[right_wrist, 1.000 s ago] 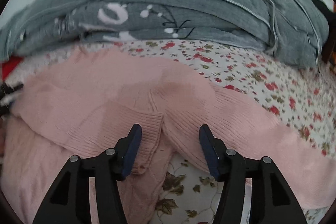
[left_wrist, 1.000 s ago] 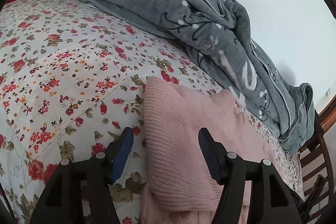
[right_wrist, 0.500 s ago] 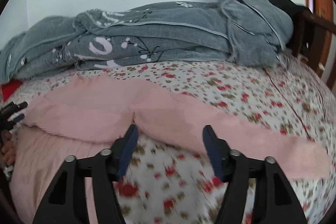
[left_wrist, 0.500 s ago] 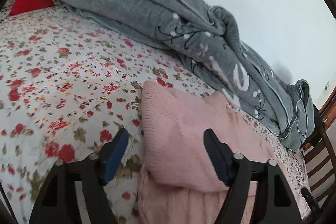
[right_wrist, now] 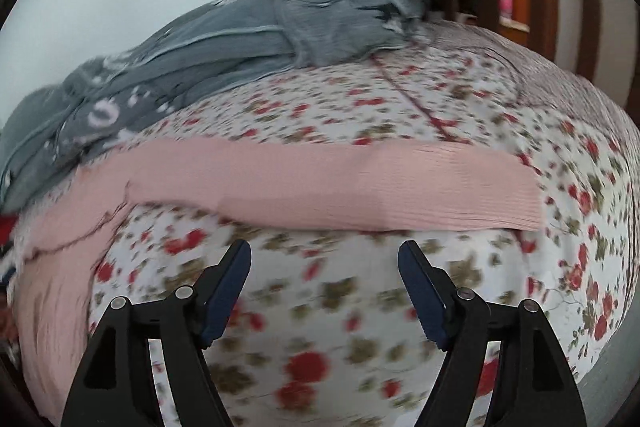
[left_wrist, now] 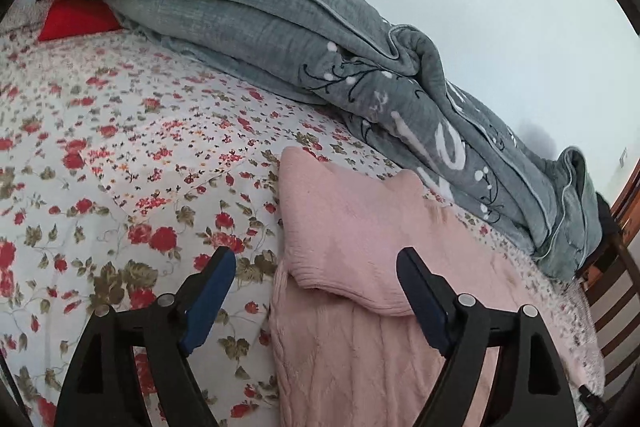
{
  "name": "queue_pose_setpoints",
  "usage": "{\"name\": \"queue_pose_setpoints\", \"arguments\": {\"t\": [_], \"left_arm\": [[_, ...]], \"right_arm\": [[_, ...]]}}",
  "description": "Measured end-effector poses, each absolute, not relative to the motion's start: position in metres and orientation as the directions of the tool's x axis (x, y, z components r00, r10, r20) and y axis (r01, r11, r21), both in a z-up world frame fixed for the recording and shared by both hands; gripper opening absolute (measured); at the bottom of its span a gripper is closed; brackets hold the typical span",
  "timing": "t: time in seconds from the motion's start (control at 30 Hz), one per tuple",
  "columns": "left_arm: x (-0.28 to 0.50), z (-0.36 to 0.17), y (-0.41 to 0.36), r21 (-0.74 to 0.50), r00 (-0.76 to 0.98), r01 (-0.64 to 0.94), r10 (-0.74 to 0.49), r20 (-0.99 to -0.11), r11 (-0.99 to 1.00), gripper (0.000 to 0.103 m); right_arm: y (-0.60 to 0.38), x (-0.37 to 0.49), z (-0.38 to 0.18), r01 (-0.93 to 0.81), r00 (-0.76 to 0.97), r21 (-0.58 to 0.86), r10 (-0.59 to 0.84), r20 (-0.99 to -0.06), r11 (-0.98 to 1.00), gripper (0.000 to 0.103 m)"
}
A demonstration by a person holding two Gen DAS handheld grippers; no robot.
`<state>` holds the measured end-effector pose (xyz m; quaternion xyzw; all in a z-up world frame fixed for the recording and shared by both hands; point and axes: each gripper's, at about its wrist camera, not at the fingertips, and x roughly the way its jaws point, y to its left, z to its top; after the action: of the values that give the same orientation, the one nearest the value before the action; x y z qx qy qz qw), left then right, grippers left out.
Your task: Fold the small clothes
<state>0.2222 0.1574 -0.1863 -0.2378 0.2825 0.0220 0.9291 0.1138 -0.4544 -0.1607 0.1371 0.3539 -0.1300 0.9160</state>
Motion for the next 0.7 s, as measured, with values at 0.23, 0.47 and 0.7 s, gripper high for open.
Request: {"name": "queue_pose_setpoints", "arguments": {"t": [0.23,0.47,0.7], "left_arm": [[0.24,-0.201,0.158,-0.445,0.796,-0.191,-0.127,-0.591,0.875,0.082],[0.237,-0.203,0.16,-0.46,0.798,-0.199,-0.13,-0.589,0.865,0.082],[0.234,-0.201,0.162,-0.485,0.808,-0.183,-0.15,-0.57,0.855,0.082]], "right_arm": [[-0.51,0.114,-0.166,0.412,0.719,0.232,-0.159,-0.676,0.881,0.075],[-0.534,0.131,-0.159,0.45,0.719,0.249,-0.182,-0.671,0.858,0.006],[-0.474,0.159,-0.087,0.38,0.775,0.051,-0.287,-0.564,0.924,0.006]]}}
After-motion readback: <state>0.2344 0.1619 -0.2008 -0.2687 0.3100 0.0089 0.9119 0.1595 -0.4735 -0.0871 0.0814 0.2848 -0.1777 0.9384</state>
